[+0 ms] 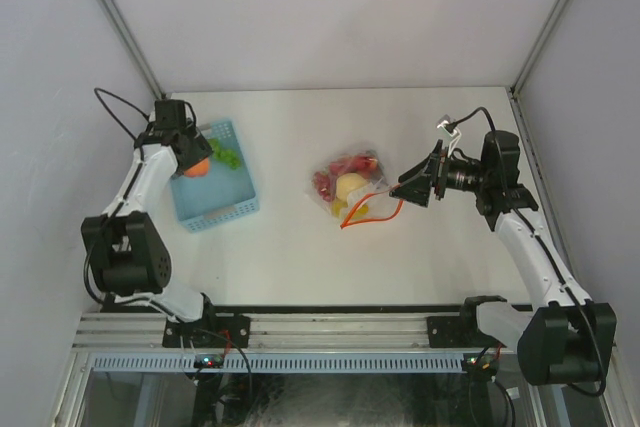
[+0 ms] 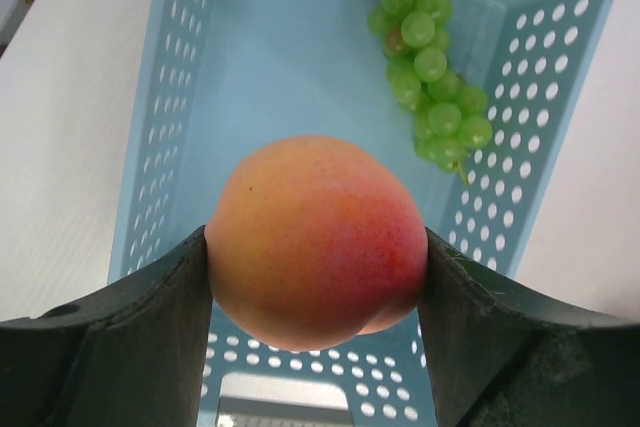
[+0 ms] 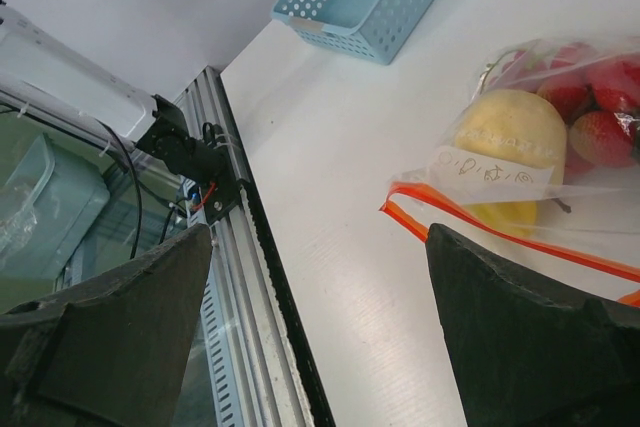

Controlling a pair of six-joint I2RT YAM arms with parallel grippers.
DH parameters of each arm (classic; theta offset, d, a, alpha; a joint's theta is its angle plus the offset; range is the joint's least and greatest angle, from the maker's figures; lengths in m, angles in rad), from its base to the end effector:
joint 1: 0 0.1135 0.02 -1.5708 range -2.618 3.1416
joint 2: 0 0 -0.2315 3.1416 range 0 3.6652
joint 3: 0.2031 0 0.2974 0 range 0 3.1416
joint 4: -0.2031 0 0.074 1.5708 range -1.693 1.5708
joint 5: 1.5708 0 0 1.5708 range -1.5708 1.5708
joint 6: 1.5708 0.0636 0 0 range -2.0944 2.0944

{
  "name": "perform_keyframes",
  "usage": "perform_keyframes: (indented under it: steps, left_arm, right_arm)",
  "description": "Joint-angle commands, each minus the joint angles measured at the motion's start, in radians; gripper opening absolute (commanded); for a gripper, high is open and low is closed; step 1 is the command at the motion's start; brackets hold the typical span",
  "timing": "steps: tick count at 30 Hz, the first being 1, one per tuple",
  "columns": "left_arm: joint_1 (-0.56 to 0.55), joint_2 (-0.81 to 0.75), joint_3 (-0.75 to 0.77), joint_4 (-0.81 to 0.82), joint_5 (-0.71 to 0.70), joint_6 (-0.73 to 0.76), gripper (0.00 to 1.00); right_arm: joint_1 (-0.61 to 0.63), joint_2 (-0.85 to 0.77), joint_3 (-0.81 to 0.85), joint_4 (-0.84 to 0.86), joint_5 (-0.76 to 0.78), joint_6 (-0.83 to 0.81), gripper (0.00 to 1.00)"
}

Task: Open the zip-top bag and remove the fake food
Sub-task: Place the fake fruit in the bin.

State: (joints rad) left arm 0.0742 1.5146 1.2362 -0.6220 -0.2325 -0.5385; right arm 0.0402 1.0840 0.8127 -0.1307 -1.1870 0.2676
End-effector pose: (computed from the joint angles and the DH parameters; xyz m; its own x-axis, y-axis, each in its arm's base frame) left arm 0.3858 0.0434 0.2158 -0.5606 -0.5421 -0.6260 -0.5852 0.7942 -0.1636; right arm 0.2958 0.0709 0.2596 -0.6065 0.0747 -0.7916 -0.7334 0.3319 0.5932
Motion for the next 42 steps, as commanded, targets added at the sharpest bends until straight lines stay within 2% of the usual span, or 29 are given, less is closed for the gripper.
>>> perform_keyframes:
  steps: [1,18,42]
  left_arm:
    - [0.008,0.118,0.156,-0.068,-0.046,0.043,0.05]
    - [0.008,0.467,0.491,-0.194,-0.278,0.13,0.06]
    - [0.008,0.67,0.643,-0.197,-0.366,0.224,0.09]
  right_arm:
    - [-0.005,0.009,0.041,0.041,-0.005,-0.009,0.86]
    - [-0.005,0.026,0.047,0.059,0.0,0.002,0.87]
    - [-0.004,0.083,0.097,0.038,0.003,-0.008,0.86]
